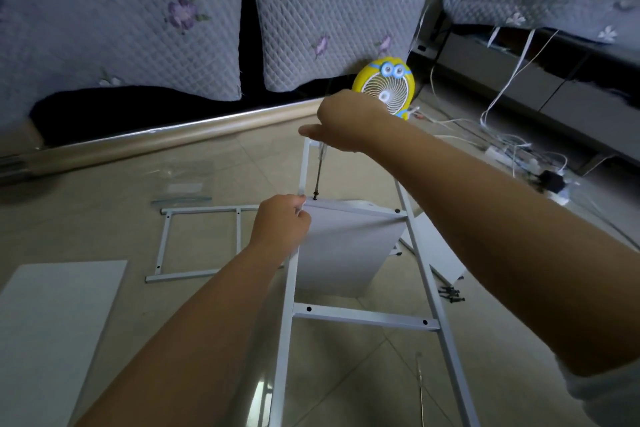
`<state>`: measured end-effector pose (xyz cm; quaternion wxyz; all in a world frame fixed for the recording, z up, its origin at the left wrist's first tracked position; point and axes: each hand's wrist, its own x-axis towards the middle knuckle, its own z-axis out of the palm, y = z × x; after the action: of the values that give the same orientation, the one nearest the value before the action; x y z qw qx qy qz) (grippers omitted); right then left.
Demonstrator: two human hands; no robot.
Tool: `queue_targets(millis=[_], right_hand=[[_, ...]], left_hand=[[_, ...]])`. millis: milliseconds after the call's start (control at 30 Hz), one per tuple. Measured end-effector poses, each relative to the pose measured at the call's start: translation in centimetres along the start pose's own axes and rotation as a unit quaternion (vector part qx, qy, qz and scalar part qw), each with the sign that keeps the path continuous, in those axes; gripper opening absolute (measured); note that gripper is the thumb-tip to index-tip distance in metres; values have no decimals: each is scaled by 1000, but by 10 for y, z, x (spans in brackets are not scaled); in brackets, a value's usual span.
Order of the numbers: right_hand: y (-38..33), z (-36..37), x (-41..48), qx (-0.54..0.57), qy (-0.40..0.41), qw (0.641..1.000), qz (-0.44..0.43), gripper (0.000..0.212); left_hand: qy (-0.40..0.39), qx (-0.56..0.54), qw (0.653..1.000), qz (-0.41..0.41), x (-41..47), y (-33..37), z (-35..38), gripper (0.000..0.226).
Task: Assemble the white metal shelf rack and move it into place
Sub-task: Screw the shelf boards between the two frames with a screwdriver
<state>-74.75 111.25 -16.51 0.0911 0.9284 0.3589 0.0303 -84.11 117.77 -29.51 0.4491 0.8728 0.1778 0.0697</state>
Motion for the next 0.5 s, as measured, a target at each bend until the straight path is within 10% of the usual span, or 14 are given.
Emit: queue_targets(millis=[200,500], right_hand=[[20,-8,-14,194,-41,979,-55,11],[20,-1,-16,-15,25,996,-85,40]], left_hand=[[4,-24,1000,1,-1,-2,0,39],[52,-67,996,7,-1,-7,7,13]])
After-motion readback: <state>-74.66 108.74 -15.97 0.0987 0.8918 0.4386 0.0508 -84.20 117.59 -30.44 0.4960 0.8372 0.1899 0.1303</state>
